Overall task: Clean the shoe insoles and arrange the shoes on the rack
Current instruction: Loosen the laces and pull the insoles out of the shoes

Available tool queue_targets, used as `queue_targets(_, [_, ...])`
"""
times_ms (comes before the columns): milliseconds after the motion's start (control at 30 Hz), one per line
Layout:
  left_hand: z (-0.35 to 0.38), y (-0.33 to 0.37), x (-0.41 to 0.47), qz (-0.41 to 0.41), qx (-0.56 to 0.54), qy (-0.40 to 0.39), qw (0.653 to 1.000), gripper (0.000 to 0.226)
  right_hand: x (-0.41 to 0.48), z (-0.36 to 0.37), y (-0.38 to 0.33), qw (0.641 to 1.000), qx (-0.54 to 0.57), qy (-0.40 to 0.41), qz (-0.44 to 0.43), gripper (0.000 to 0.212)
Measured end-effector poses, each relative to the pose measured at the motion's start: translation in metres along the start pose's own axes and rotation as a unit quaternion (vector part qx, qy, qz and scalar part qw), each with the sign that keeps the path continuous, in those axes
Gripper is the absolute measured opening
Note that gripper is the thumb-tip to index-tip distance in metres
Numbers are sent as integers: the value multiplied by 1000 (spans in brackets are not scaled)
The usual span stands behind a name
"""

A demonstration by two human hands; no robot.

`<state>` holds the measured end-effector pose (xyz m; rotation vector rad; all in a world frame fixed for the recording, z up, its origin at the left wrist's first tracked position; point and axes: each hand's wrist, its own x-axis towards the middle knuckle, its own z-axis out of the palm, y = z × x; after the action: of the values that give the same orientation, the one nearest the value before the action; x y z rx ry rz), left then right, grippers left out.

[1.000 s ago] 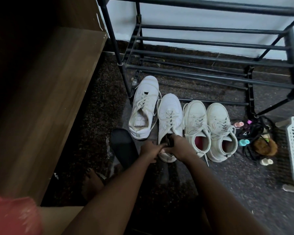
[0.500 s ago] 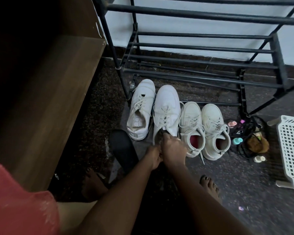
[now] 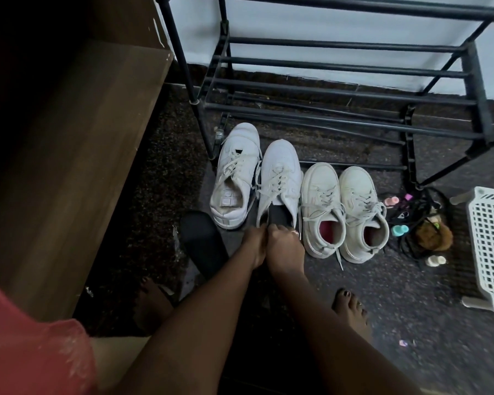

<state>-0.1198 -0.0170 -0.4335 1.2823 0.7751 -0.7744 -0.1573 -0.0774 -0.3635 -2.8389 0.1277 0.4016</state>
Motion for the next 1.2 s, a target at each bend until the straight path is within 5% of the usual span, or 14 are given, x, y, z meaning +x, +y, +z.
queue_targets(133, [0,-1,-6,-46,-130,-7,990,38,-10,7,-2,983,157,86,32,14])
queue_targets(200, [-1,-6,-6,-45,-166,-2,985,49,-15,5,-7,947,282,97,118,17])
queue_targets(333, [0,-19,-12,-46,-210,12,976,37,-10,-5,-7,744,508,77,428,53])
queue_targets(433, [0,-29,-10,-36,-235,14,971,32,-5,-14,10,671,615,-27,413,10])
queue_targets(567, [0,-29,-12,-32,-217,1,976,33,10,-27,20,580,678,-45,450,18])
queue_targets(767, [4,-22,-37,-1,-242,-30,970,40,-19,-76,10,616,630,-215,421,24])
queue_targets(1200, [-10,-32,-75,-30,-170,-41,984,27,-92,-161,75,755,466,-378,266,27])
